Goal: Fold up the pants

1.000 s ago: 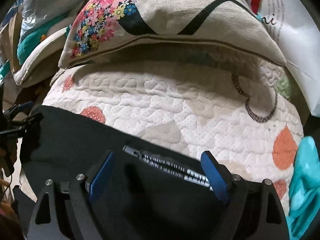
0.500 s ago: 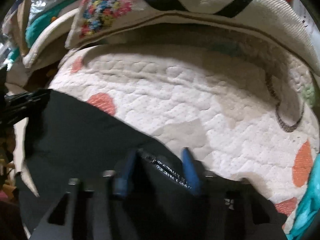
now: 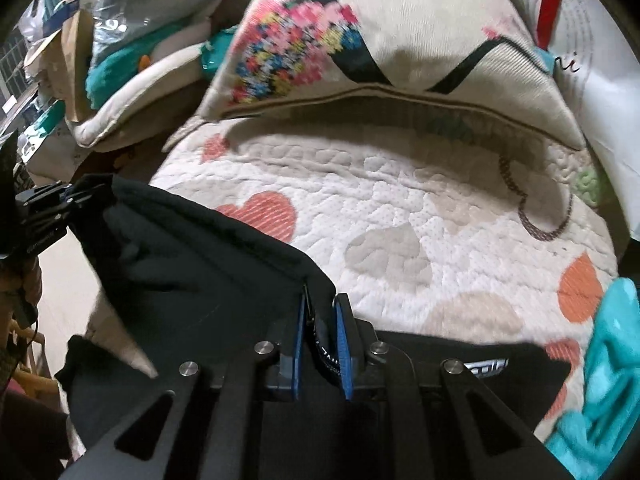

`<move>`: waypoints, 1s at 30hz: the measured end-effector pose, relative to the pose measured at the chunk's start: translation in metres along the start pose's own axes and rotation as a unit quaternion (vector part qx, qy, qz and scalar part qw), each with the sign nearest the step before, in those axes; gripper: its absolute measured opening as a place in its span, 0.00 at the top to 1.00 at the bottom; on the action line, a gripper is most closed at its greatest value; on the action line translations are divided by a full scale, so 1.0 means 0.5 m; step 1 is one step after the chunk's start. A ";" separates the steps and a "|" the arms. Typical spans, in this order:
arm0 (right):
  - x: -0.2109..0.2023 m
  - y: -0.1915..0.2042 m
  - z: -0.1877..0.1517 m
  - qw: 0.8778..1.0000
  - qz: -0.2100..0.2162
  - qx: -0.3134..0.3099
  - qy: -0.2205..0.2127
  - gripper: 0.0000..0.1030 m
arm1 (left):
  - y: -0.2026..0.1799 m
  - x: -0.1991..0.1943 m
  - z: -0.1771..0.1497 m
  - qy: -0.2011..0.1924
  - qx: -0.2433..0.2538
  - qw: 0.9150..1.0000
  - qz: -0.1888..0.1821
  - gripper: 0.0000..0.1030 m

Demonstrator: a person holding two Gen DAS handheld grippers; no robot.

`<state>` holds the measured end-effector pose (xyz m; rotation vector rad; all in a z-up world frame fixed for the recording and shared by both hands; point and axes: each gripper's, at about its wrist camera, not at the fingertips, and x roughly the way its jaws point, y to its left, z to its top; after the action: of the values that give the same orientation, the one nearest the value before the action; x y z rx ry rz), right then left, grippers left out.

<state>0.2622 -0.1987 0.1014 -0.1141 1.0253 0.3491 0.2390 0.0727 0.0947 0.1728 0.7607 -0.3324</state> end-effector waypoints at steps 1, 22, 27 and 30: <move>-0.015 0.011 -0.012 1.000 -0.002 -0.004 -0.001 0.85 | -0.007 -0.019 -0.012 0.000 0.004 1.000 0.002 0.88; -0.099 0.155 -0.370 0.997 -0.002 -0.024 0.077 0.87 | -0.185 -0.189 -0.303 0.093 0.123 0.987 0.054 0.87; -0.085 0.154 -0.433 0.994 -0.004 -0.018 0.104 0.90 | -0.215 -0.185 -0.362 0.128 0.168 0.975 0.066 0.84; -0.093 0.144 -0.434 0.995 0.004 -0.003 0.103 0.90 | -0.227 -0.181 -0.390 0.150 0.198 0.966 0.070 0.84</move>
<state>0.0387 -0.1971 0.0337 -0.1534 1.2286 0.3537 0.0115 0.0407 0.0148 0.6632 0.9693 -0.3247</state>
